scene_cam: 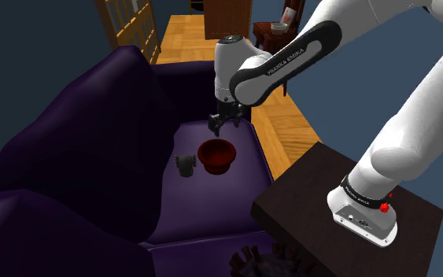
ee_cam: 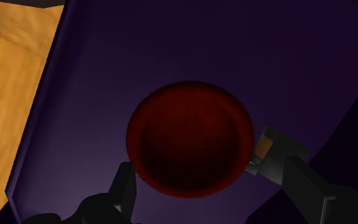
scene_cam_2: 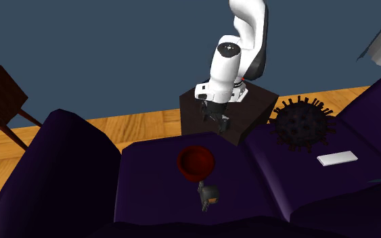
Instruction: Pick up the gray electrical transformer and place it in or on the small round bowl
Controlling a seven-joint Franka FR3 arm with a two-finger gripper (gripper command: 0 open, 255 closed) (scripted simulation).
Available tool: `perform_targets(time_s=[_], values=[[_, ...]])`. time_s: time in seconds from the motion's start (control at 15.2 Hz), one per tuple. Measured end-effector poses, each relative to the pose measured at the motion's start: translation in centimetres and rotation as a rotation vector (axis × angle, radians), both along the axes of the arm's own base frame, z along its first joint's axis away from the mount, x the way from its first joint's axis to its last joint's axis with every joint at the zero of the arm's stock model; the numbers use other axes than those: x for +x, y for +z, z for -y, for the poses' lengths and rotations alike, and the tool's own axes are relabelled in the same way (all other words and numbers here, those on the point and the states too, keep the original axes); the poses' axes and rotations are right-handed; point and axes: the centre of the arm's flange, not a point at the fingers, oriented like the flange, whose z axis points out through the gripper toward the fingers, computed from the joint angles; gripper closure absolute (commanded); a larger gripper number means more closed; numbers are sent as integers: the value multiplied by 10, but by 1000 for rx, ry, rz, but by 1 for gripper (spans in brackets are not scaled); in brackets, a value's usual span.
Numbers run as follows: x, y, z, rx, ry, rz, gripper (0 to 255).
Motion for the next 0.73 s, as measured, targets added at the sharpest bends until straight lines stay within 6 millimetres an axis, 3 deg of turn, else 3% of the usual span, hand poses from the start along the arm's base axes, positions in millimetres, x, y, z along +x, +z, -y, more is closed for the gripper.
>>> perform_targets(time_s=[0.73], values=[[65,-105,-82,9,-34,1,0]])
